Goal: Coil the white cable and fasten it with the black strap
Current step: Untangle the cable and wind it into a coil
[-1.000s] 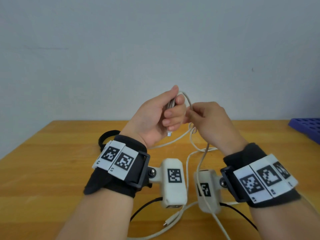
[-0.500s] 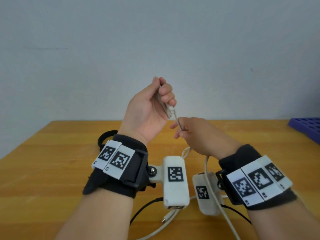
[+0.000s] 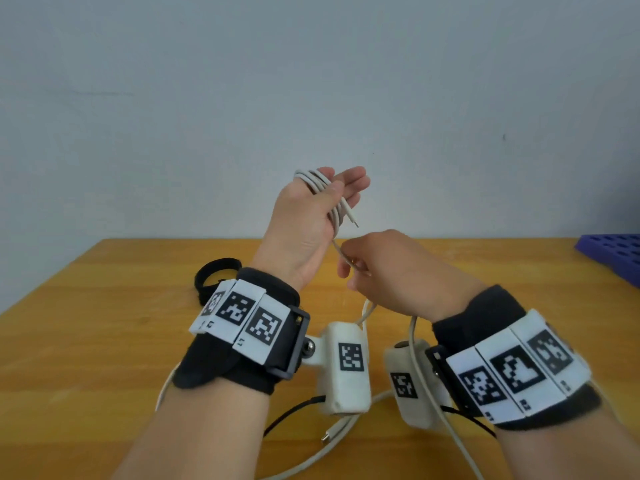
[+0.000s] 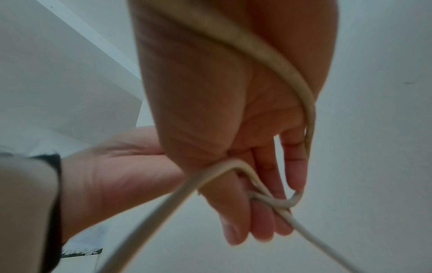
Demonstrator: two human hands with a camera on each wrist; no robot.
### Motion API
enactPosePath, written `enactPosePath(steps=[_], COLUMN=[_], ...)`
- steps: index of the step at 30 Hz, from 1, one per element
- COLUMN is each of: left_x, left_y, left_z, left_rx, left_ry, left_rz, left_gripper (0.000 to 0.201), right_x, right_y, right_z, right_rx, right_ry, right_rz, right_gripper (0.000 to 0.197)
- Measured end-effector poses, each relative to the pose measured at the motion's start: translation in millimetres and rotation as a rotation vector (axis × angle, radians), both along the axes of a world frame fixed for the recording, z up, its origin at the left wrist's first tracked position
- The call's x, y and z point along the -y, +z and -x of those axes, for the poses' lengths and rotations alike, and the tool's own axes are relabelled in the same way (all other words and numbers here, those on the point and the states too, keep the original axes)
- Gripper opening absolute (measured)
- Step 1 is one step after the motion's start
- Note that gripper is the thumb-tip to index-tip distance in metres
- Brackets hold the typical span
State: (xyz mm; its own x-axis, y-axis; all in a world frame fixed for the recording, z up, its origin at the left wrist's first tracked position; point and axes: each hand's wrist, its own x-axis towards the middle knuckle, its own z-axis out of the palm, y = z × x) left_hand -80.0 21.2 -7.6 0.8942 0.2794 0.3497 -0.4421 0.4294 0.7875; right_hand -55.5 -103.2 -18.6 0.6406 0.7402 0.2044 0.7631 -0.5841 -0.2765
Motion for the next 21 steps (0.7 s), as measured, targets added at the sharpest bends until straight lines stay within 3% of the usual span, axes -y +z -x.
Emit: enactPosePath(steps=[7, 11, 21], left_x=[-10.1, -12.4, -6.0], left_y=[-7.7, -10.9, -8.2], left_z=[-4.0, -4.8, -1.8], left_rx=[-0.079, -0.155, -0.255], left_ry=[0.186, 0.327, 0.446], left_rz=[-0.161, -0.398, -0.866], left_gripper=[0.018, 0.015, 0.012], right_x=[-1.6, -0.5, 3.7], right_y=[9.7, 11.7, 15.2], right_z=[8.2, 6.5, 2.3], right_rx=[0.101, 0.186, 0.332], right_ry=[0.032, -0.012, -0.072], right_rz=[-0.003, -0.026, -0.103], right_gripper=[0.011, 0.012, 0.011])
